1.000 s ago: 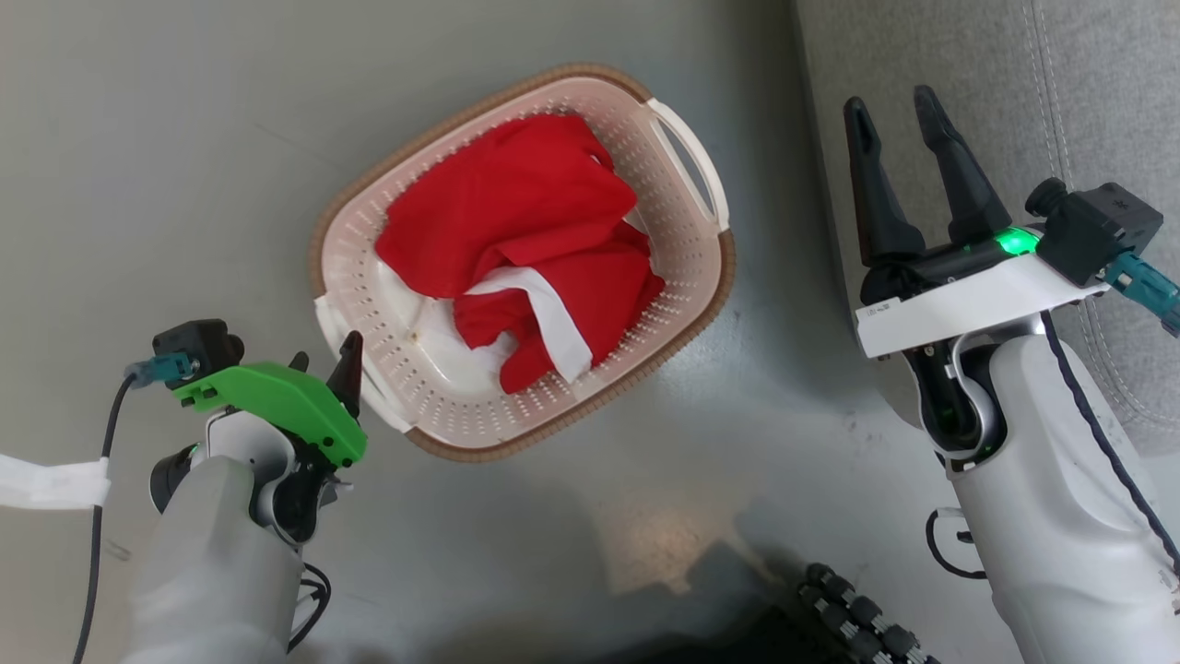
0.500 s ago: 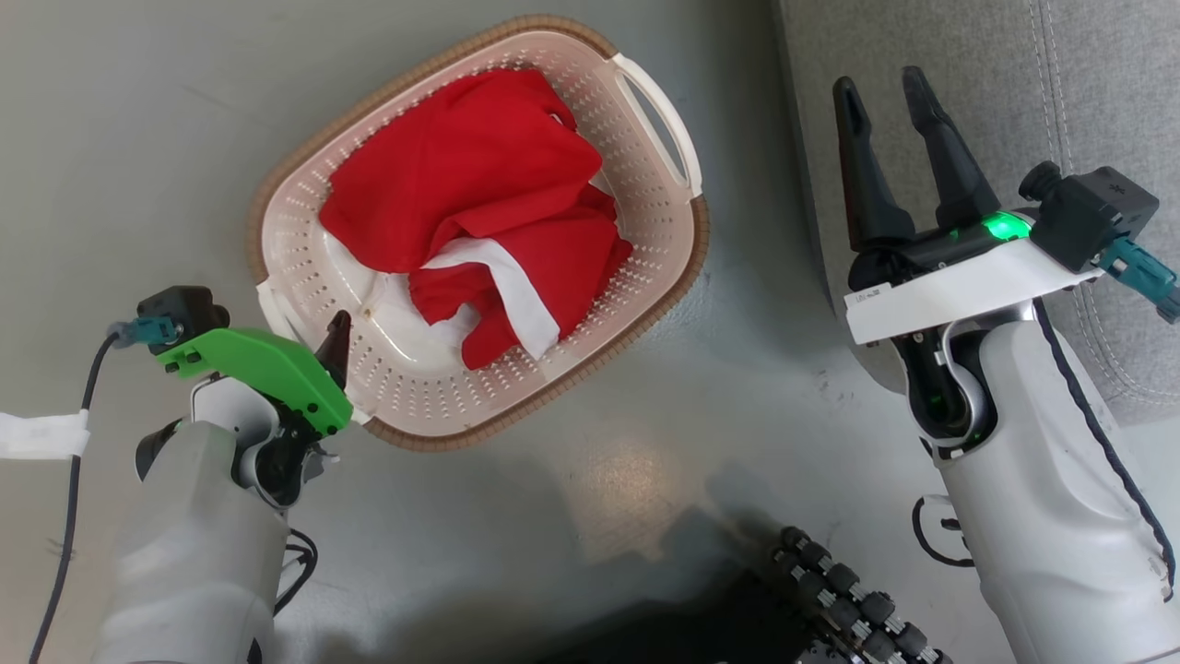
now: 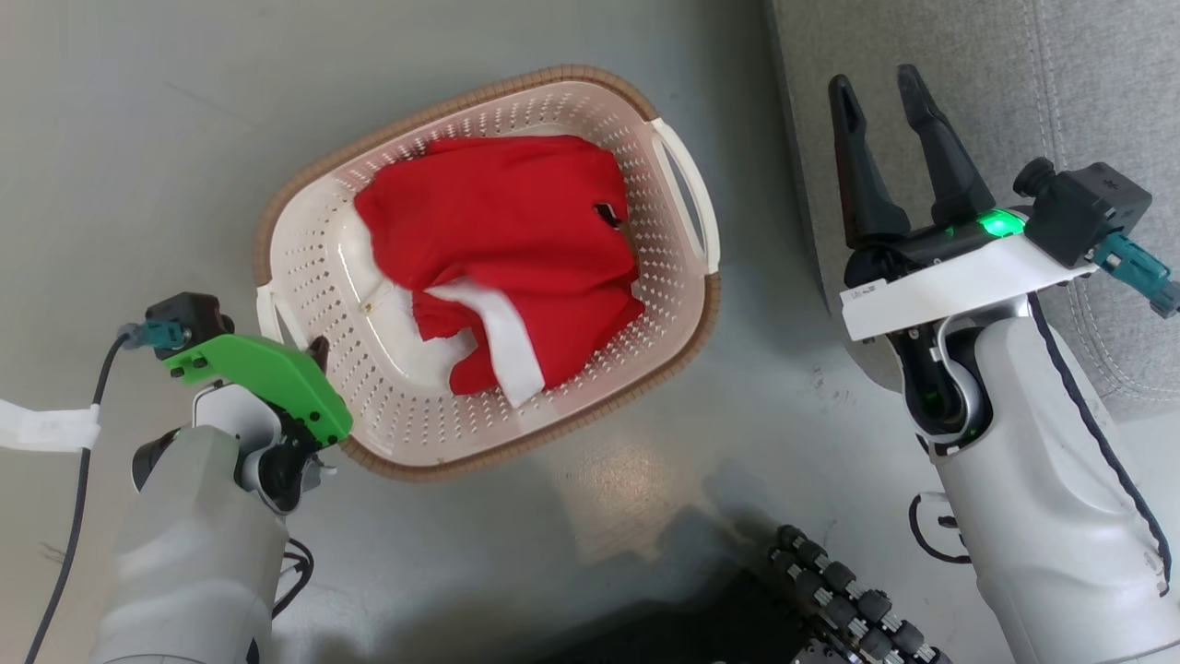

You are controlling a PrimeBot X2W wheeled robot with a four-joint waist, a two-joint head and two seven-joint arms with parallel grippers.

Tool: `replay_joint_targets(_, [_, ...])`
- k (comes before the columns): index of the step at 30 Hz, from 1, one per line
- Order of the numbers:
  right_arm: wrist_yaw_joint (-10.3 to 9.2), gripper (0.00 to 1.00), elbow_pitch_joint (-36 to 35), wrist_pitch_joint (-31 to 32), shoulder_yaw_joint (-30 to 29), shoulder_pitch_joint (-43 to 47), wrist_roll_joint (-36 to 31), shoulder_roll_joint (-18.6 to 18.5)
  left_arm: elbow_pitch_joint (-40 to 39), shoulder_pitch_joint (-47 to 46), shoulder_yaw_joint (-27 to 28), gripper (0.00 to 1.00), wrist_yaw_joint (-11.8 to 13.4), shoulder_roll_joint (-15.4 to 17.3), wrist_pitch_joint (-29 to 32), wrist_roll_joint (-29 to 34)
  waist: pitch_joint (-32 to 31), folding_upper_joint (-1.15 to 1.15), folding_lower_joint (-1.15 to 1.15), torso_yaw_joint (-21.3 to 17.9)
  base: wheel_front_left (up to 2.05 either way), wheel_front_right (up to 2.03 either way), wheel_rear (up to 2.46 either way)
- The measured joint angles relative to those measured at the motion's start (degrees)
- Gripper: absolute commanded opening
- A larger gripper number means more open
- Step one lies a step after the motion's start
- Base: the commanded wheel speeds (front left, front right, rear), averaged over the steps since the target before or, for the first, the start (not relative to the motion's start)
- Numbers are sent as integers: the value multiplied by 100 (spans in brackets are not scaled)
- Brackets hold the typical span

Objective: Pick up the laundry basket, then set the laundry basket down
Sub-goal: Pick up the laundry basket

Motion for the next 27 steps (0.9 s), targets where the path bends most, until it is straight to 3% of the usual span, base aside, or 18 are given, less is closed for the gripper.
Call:
replay_joint_targets(15, [1,100,94,0,26,-2,41,2,489,-79,-364,0,9,277,56,377,-226,0,0,86,0,0,0])
replay_joint_targets(27, [1,100,122,0,46,-2,44,3,675,-258,-515,0,8,320,122,554,-295,0,0,120,0,0,0])
